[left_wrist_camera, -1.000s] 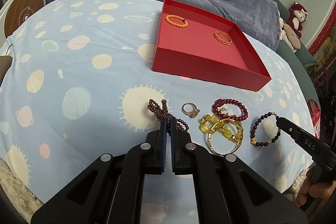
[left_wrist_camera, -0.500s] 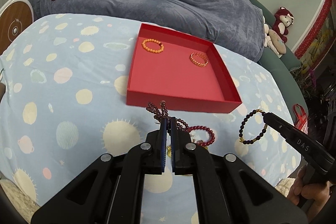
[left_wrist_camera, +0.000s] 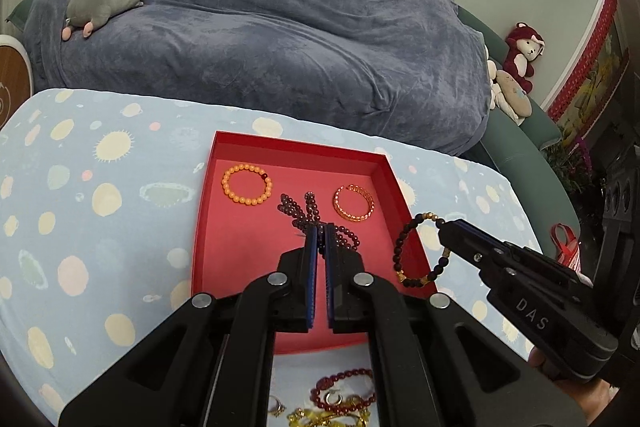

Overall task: Organize jewelry
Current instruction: 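Carry both bracelets into the red box and open both tools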

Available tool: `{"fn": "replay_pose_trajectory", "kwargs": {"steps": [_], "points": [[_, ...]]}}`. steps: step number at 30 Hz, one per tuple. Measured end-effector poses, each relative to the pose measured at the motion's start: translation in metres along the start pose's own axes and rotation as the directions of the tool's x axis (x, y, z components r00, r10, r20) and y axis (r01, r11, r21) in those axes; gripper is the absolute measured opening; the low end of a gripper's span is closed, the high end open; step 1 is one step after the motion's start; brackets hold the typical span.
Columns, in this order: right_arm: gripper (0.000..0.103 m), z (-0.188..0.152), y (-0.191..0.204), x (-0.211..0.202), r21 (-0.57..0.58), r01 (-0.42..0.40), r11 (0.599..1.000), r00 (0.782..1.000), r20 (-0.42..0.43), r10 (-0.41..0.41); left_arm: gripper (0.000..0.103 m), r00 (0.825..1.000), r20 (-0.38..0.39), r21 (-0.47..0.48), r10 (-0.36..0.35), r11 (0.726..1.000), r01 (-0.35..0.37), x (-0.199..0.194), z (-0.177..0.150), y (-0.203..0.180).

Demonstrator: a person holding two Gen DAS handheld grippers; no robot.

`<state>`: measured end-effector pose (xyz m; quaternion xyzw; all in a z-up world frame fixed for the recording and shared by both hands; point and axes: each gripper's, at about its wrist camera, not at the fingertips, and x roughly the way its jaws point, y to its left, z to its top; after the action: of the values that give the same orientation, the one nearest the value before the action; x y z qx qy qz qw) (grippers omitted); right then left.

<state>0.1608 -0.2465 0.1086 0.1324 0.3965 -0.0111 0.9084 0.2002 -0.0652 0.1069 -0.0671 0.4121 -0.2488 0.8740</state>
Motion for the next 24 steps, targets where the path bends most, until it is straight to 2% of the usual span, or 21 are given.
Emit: {"fn": "replay_pose_trajectory", "kwargs": {"steps": [7, 11, 17, 20, 22, 23, 24], "points": [[0.008, 0.003, -0.002, 0.061, 0.011, -0.026, 1.000, 0.996, -0.088, 0.026, 0.003, 0.999, -0.047, -0.007, 0.018, 1.000, -0.018, 0.049, 0.007, 0.017], [0.008, -0.002, -0.009, 0.090, 0.007, 0.002, 1.000, 0.991, -0.135, -0.001, 0.003, 0.997, -0.075, 0.004, 0.034, 0.999, -0.034, 0.072, 0.006, 0.025], [0.008, -0.003, -0.019, 0.110, -0.029, 0.066, 0.997, 0.985, -0.156, -0.070, 0.004, 0.991, -0.108, 0.018, 0.076, 0.997, -0.075, 0.093, -0.001, 0.037], [0.013, -0.002, -0.020, 0.106, -0.071, 0.116, 0.991, 0.984, -0.129, -0.124, 0.004, 0.989, -0.105, 0.040, 0.104, 0.994, -0.100, 0.096, -0.003, 0.039], [0.022, 0.000, -0.022, 0.101, -0.074, 0.126, 0.989, 0.984, -0.114, -0.134, 0.005, 0.988, -0.091, 0.054, 0.124, 0.991, -0.120, 0.094, -0.003, 0.039], [0.025, 0.002, -0.023, 0.098, -0.069, 0.124, 0.990, 0.986, -0.104, -0.131, 0.008, 0.988, -0.086, 0.060, 0.129, 0.990, -0.124, 0.092, -0.003, 0.039], [0.031, 0.002, -0.023, 0.093, -0.063, 0.125, 0.990, 0.987, -0.092, -0.130, 0.015, 0.988, -0.081, 0.063, 0.132, 0.990, -0.127, 0.088, -0.003, 0.038]]}}
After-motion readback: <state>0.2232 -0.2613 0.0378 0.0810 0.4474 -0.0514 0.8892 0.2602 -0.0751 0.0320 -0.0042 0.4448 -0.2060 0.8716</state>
